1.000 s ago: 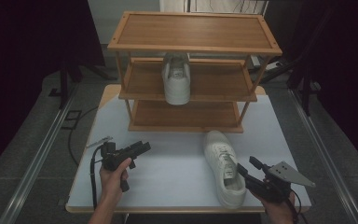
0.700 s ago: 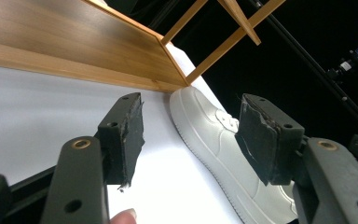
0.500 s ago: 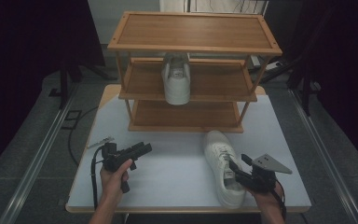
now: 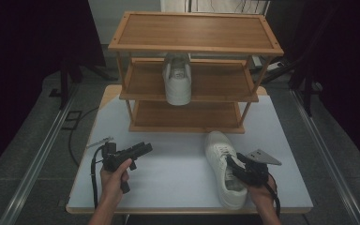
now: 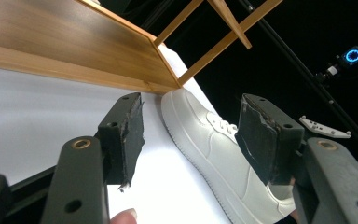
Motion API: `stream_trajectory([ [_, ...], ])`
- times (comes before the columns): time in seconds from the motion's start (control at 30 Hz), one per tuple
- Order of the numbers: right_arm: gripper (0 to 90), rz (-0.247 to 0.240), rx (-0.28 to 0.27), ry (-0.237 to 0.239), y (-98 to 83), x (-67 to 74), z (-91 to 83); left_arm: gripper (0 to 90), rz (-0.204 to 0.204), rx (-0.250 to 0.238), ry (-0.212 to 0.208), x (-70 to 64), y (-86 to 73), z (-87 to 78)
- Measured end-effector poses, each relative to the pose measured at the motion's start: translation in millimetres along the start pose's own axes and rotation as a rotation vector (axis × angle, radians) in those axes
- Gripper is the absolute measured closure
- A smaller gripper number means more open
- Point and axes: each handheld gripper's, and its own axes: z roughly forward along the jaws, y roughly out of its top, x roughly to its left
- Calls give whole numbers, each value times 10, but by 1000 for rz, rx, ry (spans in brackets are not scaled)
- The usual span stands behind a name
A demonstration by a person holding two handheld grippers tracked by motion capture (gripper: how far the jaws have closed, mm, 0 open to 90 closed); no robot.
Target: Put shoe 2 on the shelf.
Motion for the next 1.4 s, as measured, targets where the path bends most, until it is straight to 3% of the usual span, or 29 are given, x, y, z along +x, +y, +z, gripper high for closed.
stream_trajectory([
  [0.17, 777, -15, 9, -42, -3, -3, -13, 404, 8, 6, -16, -55, 23, 29],
  [0.27, 826, -13, -5, -42, -5, -9, -27, 404, 10, 7, -18, -65, 29, 41],
  [0.43, 835, 9, -43, 10, -32, -86, -47, 411, 9, 15, -13, -50, 35, 32],
  [0.57, 835, 33, -77, 11, -39, -73, -97, 412, 2, 11, -11, -28, 38, 12],
  [0.73, 834, 129, -108, 70, -4, -101, -191, 412, 1, 23, -22, -25, 40, -10],
  [0.9, 834, 188, -167, 110, 78, -80, -304, 412, -7, 21, -27, -24, 62, -56],
  [1.1, 835, 293, -246, 170, 195, -45, -385, 412, -19, 37, -28, 10, 50, -49],
  [1.4, 836, 286, -342, 213, 398, 63, -622, 411, -34, 35, -40, 25, 55, -79],
])
